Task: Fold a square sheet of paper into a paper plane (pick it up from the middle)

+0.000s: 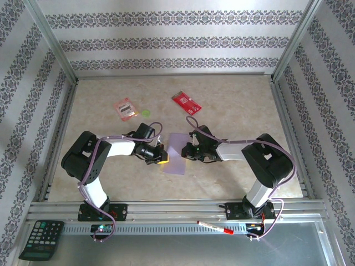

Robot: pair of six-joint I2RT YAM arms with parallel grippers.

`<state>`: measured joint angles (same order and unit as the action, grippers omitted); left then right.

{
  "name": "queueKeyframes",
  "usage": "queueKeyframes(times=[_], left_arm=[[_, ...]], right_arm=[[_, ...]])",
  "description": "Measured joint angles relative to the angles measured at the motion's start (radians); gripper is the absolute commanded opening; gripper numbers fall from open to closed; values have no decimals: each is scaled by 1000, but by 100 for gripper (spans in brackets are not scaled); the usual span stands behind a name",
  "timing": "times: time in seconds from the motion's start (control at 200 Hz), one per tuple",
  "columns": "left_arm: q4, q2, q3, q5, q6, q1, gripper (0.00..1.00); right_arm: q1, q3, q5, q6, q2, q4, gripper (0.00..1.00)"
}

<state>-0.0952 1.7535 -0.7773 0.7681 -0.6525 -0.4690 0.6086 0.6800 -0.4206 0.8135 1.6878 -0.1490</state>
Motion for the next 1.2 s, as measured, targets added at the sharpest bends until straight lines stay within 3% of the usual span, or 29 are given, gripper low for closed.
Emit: queueKeyframes(times=[0.28,0.595,0.809,1.054,1.199], left_arm=[[-122,22,-63,0,114,0,0],[-186,27,-85,-9,182,0,0],[-195,32,-92,-8,190,0,0],[-209,33,-98,-11,204,0,0],[-209,34,-99,-11,207,0,0]], right_arm=[[4,-41,46,8,-120,105,18],[55,93,-6,33,-61,49,6],[68,113,60,57,-47,69,12],[68,31,208,43,-279,184,22],[68,51,153,37,-242,138,14]])
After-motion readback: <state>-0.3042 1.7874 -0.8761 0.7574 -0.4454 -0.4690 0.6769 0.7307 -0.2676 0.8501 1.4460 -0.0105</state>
